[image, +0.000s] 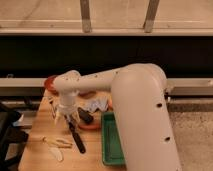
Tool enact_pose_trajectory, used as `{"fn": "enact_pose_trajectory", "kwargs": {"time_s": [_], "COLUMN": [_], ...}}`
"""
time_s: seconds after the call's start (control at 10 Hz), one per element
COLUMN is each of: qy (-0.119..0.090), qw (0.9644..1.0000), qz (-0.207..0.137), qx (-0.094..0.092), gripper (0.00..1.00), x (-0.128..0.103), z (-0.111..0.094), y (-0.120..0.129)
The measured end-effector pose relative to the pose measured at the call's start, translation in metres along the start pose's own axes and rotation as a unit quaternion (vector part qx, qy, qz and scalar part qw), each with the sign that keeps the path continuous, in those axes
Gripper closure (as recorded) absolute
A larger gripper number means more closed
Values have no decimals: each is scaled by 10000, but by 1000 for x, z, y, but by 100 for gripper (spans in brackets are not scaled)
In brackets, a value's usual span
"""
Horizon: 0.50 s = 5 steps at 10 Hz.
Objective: Wipe table surface with brush
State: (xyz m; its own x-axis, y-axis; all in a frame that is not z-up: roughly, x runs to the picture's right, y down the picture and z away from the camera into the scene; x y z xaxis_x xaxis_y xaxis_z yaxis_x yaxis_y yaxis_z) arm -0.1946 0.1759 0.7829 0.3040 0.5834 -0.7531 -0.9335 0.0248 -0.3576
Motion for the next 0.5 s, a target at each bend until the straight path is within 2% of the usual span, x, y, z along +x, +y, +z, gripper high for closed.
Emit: {"fn": "enact_pose_trajectory", "kwargs": {"time_s": [0.2, 0.5], "qy": [89, 92], "qw": [10000, 9996], "qz": [11, 74], "qx": [3, 256], "gripper": [26, 26], "x": [-2, -16], "z": [9, 10], "y": [2, -5]}}
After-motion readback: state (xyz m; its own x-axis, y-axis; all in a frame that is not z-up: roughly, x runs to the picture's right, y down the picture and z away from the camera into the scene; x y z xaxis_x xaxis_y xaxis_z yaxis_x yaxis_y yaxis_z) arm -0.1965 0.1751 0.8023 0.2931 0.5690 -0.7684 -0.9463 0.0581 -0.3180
